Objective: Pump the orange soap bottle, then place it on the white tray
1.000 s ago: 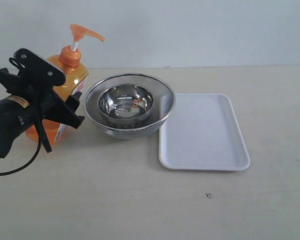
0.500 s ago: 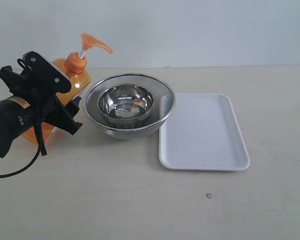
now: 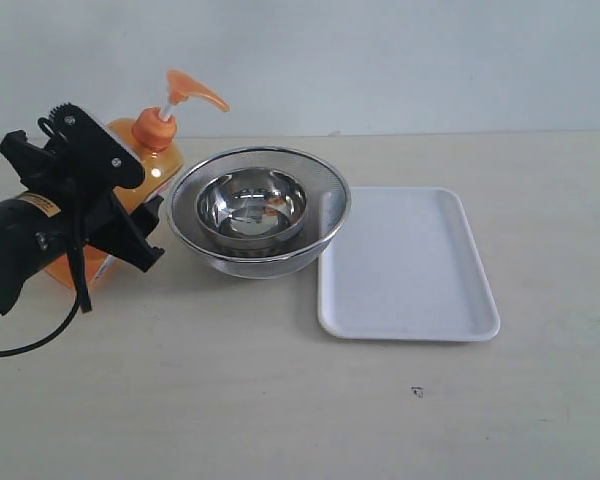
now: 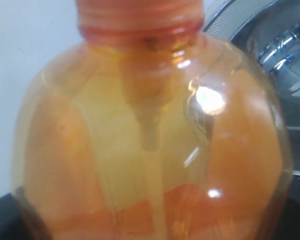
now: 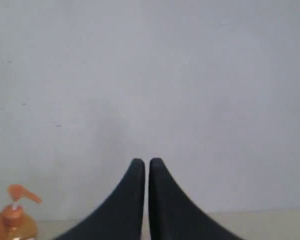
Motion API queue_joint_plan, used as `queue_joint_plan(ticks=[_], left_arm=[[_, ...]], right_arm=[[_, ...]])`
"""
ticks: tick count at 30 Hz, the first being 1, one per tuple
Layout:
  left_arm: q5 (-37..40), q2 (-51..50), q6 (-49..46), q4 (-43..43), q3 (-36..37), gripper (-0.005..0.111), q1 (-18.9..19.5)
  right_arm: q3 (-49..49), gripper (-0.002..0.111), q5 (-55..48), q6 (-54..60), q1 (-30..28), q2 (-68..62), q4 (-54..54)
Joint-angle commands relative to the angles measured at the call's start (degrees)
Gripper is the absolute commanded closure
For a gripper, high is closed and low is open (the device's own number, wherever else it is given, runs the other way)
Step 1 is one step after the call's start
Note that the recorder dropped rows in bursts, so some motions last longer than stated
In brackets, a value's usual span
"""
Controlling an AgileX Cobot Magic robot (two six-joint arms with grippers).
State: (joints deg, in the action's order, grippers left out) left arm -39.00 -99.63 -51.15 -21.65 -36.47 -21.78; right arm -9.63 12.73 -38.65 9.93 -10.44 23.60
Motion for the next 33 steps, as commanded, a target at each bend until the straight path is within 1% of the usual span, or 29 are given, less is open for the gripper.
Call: queue_joint_plan(ticks=[1,3,4,7,14,18,22,26,28,31,33], left_arm=[[0.1,0.6,-0.3,1.6,-0.2,0.102,-0.1],[0.1,0.6,-0.3,3.6,-0.2,0.102,-0.1],[0.1,0.6,-0.8,5.3,-0.2,0.102,-0.1],[0.1,0.6,-0.9,8.5,-0.2,0.102,-0.1],[0.3,0.6,-2.4,8.7,-0.2,0.102,-0.1],[0.3,0.6,-2.4,7.7,-0.2,0.102,-0.1],[0.6,0.6,-2.4,7.7,-0.4,0.102,-0.1],[6.1,0.5,-2.9,7.4,-2.6,0.102,-0.1],[7.8,0.5,-4.2,7.4,-3.3,0.102,-0.1],[6.7,0.6,-3.8,5.9,-3.3,0.102,-0.1],[6.3,0.6,-3.8,5.6,-3.3,0.102,-0.1]], right_arm=[[-9.6,0.108,6.4,-14.7,5.7,-16.2,19.4],[-13.7,0.108,6.4,-19.7,8.1,-24.6,26.2],[-15.8,0.108,6.7,-21.6,9.4,-28.4,27.6],[-20.9,0.108,7.1,-23.0,12.5,-37.0,27.9],[-32.4,0.108,8.2,-23.2,18.1,-53.4,29.0],[-38.0,0.108,10.1,-26.2,19.4,-60.2,37.1],[-43.4,0.108,12.1,-34.7,20.7,-66.4,40.9],[-48.9,0.108,13.2,-43.0,20.8,-72.1,47.6],[-52.1,0.108,15.2,-47.3,20.8,-74.5,53.0],[-56.3,0.108,16.2,-54.2,20.8,-78.3,60.2],[-58.4,0.108,16.0,-56.9,20.8,-80.9,61.8]])
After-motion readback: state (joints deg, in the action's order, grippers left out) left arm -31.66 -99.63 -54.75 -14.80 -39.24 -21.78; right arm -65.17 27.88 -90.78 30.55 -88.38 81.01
